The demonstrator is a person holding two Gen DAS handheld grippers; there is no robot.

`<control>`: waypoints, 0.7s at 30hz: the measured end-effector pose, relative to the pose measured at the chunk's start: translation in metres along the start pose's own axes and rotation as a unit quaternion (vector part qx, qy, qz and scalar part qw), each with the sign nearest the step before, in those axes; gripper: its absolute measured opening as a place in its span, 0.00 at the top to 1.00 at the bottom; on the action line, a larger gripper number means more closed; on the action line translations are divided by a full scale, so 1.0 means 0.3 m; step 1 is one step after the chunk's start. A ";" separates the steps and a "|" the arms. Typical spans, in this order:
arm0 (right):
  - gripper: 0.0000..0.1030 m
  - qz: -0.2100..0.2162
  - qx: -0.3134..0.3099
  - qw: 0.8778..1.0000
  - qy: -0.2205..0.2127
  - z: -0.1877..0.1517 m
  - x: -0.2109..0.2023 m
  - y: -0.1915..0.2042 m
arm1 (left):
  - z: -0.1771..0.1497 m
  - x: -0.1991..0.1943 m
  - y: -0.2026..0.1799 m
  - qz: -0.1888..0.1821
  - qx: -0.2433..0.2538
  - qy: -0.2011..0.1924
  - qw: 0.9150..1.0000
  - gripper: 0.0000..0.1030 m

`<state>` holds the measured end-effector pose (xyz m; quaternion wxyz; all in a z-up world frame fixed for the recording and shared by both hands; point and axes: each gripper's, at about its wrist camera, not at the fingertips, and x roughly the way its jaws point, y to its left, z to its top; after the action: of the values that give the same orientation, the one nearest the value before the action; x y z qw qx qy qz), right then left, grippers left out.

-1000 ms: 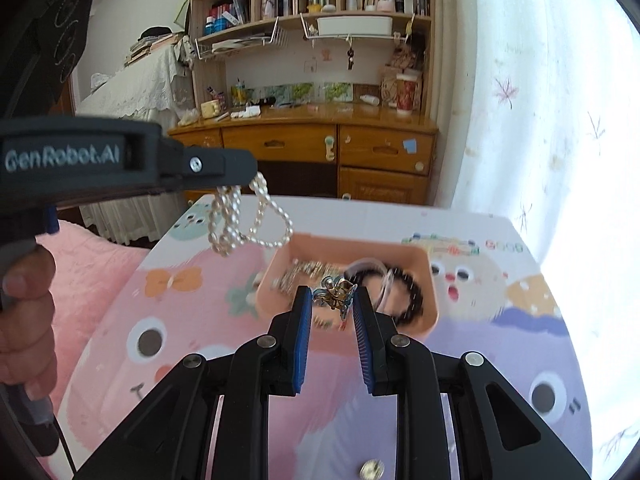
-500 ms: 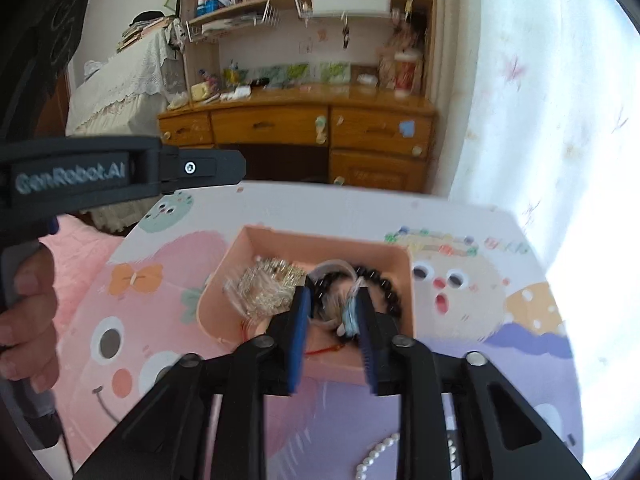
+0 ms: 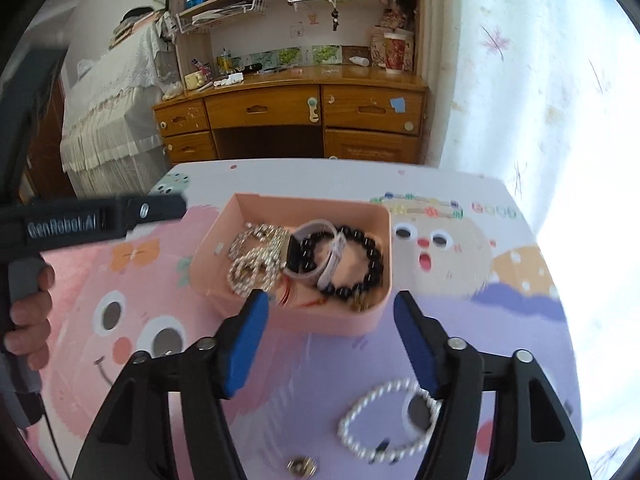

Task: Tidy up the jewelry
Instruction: 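Carry pearls and brooch to the pink tray and open both grippers, then move the right gripper over the gold round pendant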

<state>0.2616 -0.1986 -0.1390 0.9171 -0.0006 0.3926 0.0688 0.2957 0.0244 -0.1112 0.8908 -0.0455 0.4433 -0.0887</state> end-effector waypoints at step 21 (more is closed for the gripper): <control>0.25 -0.023 0.046 0.989 0.141 -0.406 -0.089 0.165 | -0.362 0.031 0.027 0.001 0.068 0.085 0.994 0.41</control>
<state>0.1494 -0.1596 -0.2015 0.8531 0.0229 0.5204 0.0284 0.2155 0.0301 -0.1852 0.8509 0.0229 0.5105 -0.1214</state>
